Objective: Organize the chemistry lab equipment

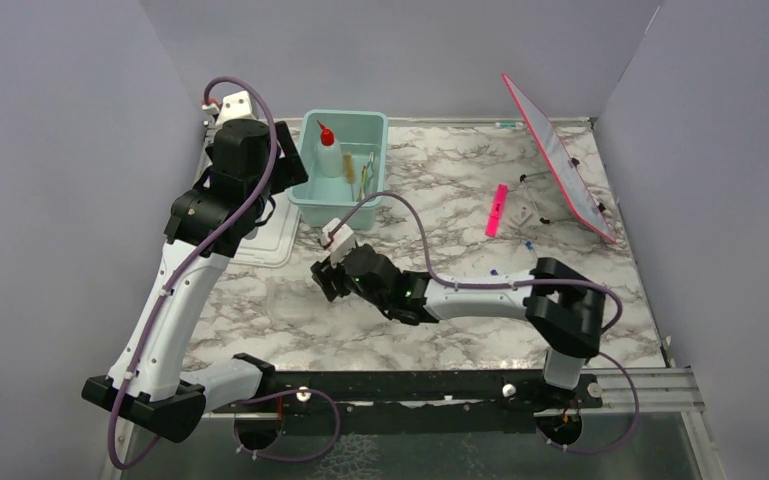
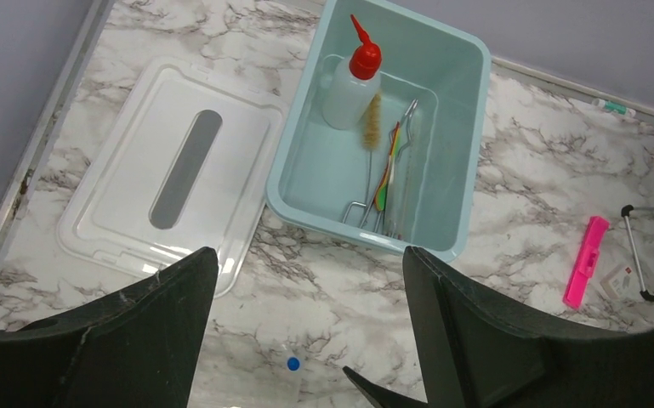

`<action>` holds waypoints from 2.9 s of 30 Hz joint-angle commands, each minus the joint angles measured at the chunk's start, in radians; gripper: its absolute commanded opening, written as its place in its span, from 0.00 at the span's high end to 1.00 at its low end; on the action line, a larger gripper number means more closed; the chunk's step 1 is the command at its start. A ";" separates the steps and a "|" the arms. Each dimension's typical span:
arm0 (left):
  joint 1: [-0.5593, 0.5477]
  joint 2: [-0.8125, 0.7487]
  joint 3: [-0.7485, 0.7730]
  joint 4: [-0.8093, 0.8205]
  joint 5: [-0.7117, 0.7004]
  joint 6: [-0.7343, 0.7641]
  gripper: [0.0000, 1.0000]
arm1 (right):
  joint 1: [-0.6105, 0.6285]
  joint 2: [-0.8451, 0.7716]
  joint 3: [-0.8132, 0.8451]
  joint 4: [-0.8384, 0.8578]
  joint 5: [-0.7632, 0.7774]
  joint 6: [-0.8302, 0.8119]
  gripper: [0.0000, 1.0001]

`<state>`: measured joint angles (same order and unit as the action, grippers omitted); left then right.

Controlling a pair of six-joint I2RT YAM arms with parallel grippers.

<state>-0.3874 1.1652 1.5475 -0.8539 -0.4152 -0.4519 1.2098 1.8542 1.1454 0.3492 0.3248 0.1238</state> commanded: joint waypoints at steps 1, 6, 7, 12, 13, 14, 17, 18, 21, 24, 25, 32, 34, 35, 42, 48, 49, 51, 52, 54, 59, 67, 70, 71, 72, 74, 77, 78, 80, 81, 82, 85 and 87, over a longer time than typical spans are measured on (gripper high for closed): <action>0.002 -0.023 -0.029 0.080 0.081 0.024 0.16 | -0.025 -0.162 -0.056 -0.103 -0.011 0.058 0.37; 0.002 -0.021 -0.089 0.179 0.194 0.049 0.14 | -0.077 -0.293 -0.112 -0.331 0.094 0.137 0.41; 0.002 -0.021 -0.106 0.204 0.217 0.055 0.14 | -0.093 -0.318 -0.126 -0.391 0.120 0.164 0.42; 0.002 -0.024 -0.180 0.330 0.347 0.070 0.14 | -0.220 -0.438 -0.171 -0.701 0.182 0.354 0.44; 0.002 -0.019 -0.190 0.350 0.373 0.070 0.14 | -0.240 -0.464 -0.185 -0.762 0.197 0.372 0.45; 0.002 -0.015 -0.199 0.370 0.401 0.070 0.14 | -0.257 -0.486 -0.199 -0.796 0.218 0.381 0.46; 0.003 0.003 -0.222 0.433 0.501 0.070 0.15 | -0.318 -0.531 -0.239 -0.895 0.225 0.372 0.53; 0.002 0.009 -0.229 0.451 0.527 0.068 0.16 | -0.360 -0.533 -0.257 -0.924 0.206 0.375 0.56; 0.001 0.033 -0.233 0.491 0.585 0.056 0.17 | -0.480 -0.529 -0.280 -0.970 0.134 0.381 0.58; 0.001 0.055 -0.222 0.507 0.605 0.052 0.17 | -0.510 -0.505 -0.272 -0.983 0.121 0.387 0.57; 0.001 0.061 -0.217 0.508 0.607 0.051 0.17 | -0.517 -0.483 -0.258 -1.015 0.128 0.411 0.54; 0.001 0.085 -0.201 0.512 0.615 0.051 0.17 | -0.586 -0.325 -0.242 -1.083 0.092 0.492 0.45; 0.001 0.083 -0.202 0.511 0.616 0.051 0.17 | -0.597 -0.312 -0.239 -1.082 0.086 0.490 0.45; 0.001 0.082 -0.203 0.510 0.615 0.050 0.17 | -0.603 -0.309 -0.236 -1.080 0.084 0.485 0.44; 0.001 0.089 -0.205 0.510 0.618 0.048 0.17 | -0.656 -0.269 -0.237 -1.047 -0.036 0.385 0.45; 0.001 0.093 -0.202 0.510 0.622 0.050 0.17 | -0.679 -0.253 -0.244 -1.026 -0.134 0.346 0.55; 0.001 0.094 -0.202 0.510 0.622 0.050 0.17 | -0.680 -0.255 -0.245 -1.020 -0.145 0.339 0.58; 0.001 0.096 -0.202 0.509 0.625 0.048 0.17 | -0.681 -0.259 -0.246 -1.009 -0.170 0.322 0.66; 0.001 0.096 -0.202 0.510 0.625 0.048 0.17 | -0.681 -0.258 -0.245 -1.005 -0.182 0.312 0.70; 0.001 0.096 -0.204 0.510 0.629 0.046 0.18 | -0.680 -0.256 -0.241 -0.993 -0.211 0.295 0.77; 0.001 0.087 -0.215 0.510 0.636 0.039 0.18 | -0.681 -0.230 -0.236 -0.938 -0.287 0.252 0.76; 0.001 0.068 -0.211 0.480 0.609 0.056 0.18 | -0.678 -0.150 -0.182 -0.896 -0.241 0.205 0.84; 0.001 0.064 -0.211 0.465 0.599 0.057 0.18 | -0.670 -0.161 -0.160 -0.879 -0.212 0.186 0.90; 0.001 0.064 -0.211 0.461 0.601 0.052 0.18 | -0.664 -0.173 -0.152 -0.869 -0.203 0.184 0.91; 0.001 0.063 -0.214 0.459 0.604 0.048 0.18 | -0.655 -0.195 -0.146 -0.855 -0.197 0.180 0.91; 0.001 0.064 -0.222 0.459 0.620 0.038 0.18 | -0.637 -0.254 -0.141 -0.808 -0.209 0.176 0.91; 0.001 0.071 -0.232 0.458 0.645 0.028 0.18 | -0.620 -0.374 -0.146 -0.704 -0.260 0.184 0.91; 0.002 0.071 -0.234 0.460 0.649 0.027 0.18 | -0.617 -0.408 -0.152 -0.664 -0.283 0.188 0.91; 0.001 0.072 -0.237 0.460 0.658 0.023 0.18 | -0.609 -0.468 -0.166 -0.584 -0.311 0.201 0.91; 0.001 0.071 -0.237 0.460 0.660 0.022 0.18 | -0.604 -0.492 -0.174 -0.539 -0.318 0.203 0.91; 0.001 0.071 -0.237 0.460 0.661 0.021 0.18 | -0.594 -0.516 -0.182 -0.500 -0.318 0.203 0.91; 0.001 0.066 -0.223 0.453 0.635 0.012 0.18 | -0.539 -0.557 -0.194 -0.401 -0.289 0.178 0.91; 0.002 0.064 -0.199 0.439 0.624 0.004 0.18 | -0.492 -0.574 -0.187 -0.363 -0.248 0.156 0.92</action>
<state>-0.3874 1.2575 1.3193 -0.3992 0.2134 -0.4267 0.6395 1.3056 0.9745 -0.1799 0.0448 0.3161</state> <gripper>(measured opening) 0.823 0.161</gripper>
